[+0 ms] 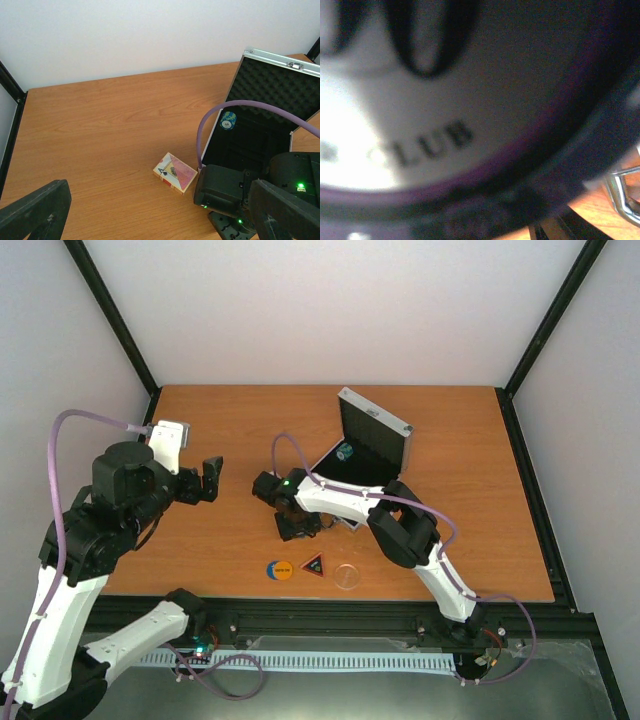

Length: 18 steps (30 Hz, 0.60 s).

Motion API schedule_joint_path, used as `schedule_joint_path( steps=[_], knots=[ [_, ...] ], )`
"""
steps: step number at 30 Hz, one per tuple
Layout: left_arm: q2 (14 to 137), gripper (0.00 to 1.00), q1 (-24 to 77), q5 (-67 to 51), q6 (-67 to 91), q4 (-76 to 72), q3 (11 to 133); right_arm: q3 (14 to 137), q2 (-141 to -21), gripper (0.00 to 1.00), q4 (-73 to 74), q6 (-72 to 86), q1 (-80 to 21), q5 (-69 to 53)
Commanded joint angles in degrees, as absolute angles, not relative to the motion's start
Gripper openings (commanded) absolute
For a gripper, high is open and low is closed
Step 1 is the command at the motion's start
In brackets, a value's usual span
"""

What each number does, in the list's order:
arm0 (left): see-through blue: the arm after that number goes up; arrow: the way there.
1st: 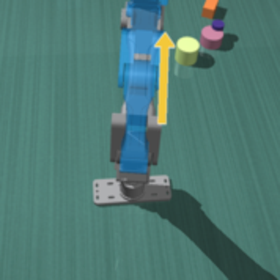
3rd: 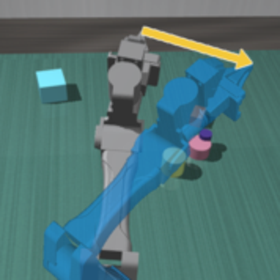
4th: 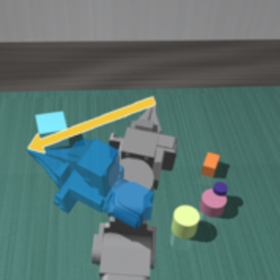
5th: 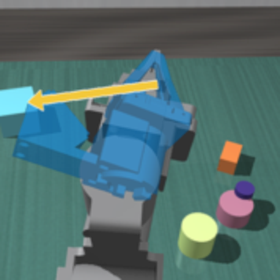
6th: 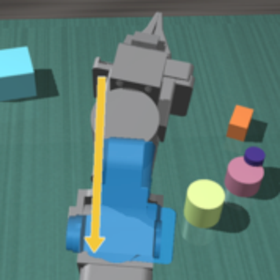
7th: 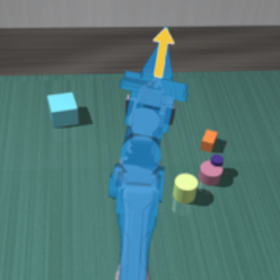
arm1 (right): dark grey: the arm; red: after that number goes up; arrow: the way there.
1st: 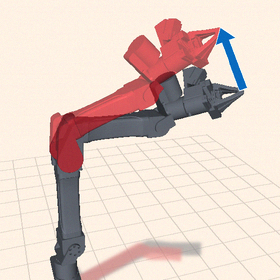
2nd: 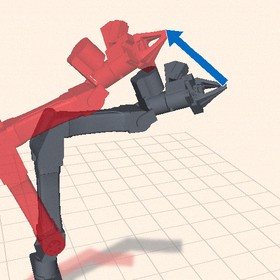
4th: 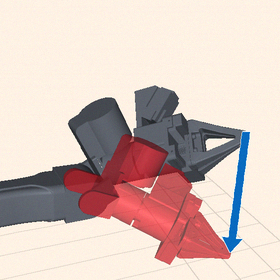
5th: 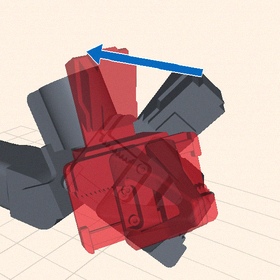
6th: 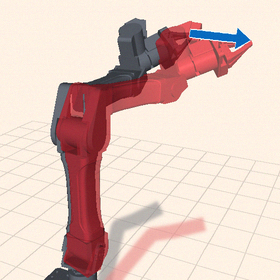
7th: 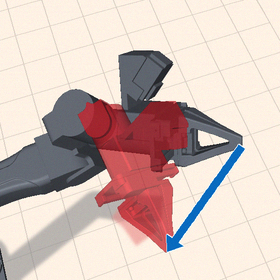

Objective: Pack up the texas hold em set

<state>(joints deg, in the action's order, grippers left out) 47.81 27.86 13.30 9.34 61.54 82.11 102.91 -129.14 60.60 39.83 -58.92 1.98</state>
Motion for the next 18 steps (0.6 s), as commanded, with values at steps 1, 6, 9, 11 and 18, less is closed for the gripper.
schedule_joint_path(
  steps=[1,6,9,11,18],
  knots=[
    [47.37,1.00,27.60,13.40,8.46,62.26,82.37,102.49,-131.37,0.47,63.09,39.43,-59.51,-0.55],
    [47.29,1.00,27.59,13.71,8.35,62.05,82.42,102.44,-131.05,0.39,63.43,39.33,-59.50,-0.23],
    [47.35,1.00,27.60,13.68,8.35,62.05,82.34,102.42,-130.70,0.38,64.09,39.28,-59.51,0.00],
    [47.34,1.00,27.58,13.69,8.43,62.01,82.35,102.48,-130.21,0.38,64.33,39.24,-59.55,0.13],
    [47.40,1.00,27.60,13.89,8.44,62.01,82.34,103.98,-127.35,0.36,65.81,39.13,-59.55,1.17]
  ],
)
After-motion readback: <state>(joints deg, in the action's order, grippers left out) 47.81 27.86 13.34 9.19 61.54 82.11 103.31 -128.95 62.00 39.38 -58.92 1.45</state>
